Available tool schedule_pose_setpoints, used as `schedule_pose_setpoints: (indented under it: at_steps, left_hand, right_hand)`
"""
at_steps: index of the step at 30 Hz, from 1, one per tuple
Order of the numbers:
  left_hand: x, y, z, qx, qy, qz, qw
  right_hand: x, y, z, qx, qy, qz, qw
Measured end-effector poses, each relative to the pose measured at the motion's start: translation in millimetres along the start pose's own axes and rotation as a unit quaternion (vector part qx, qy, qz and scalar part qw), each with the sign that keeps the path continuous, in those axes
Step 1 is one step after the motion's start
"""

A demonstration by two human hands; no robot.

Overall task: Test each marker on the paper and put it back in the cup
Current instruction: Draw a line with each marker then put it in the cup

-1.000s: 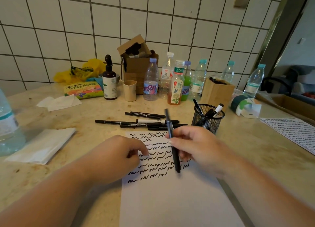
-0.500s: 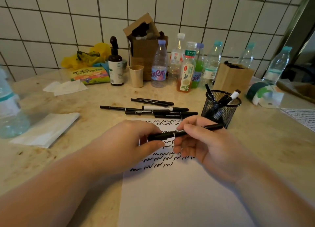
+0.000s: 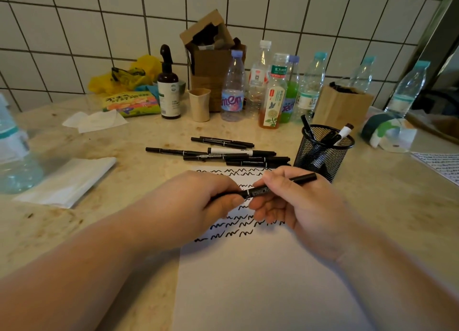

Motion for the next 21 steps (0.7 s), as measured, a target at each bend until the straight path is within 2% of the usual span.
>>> schedule_pose_setpoints:
  at_steps: [6,14,17,19,21]
  left_hand:
    - [-2.0,2.3,8.2,0.036,0.0,0.003,0.999]
    - [-1.9,7.0,17.6,0.186,0.16,-0.014,0.969]
    - [8.4,13.6,25.1,0.217,0.176,-0.015,0.96]
    - [19.2,15.7,28.7,0.197,0.168,0.015,0.966]
    - [26.3,12.7,27.4,0.133,0.155,0.061,0.977]
  right_hand:
    - [6.3,3.7,0.4,0.042,0.03,0.011,0.999]
    - [6.2,6.0,-1.6,0.088,0.072,0.053,0.992]
    - [8.9,5.6,7.2,0.042,0.036,0.078,0.995]
    - [14.2,7.9,18.5,-0.015,0.01,0.102,0.995]
    - [22.4,9.6,21.8,-0.03,0.001,0.103,0.994]
Point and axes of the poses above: each hand's wrist, its own y-axis away from the middle knuckle, its own z-axis out of the back of the hand, x = y × z, the point moved 1 cm from there along -y, towards the middle knuckle, and after that the axes turned 6 degrees about x, right-handed, at the moved point
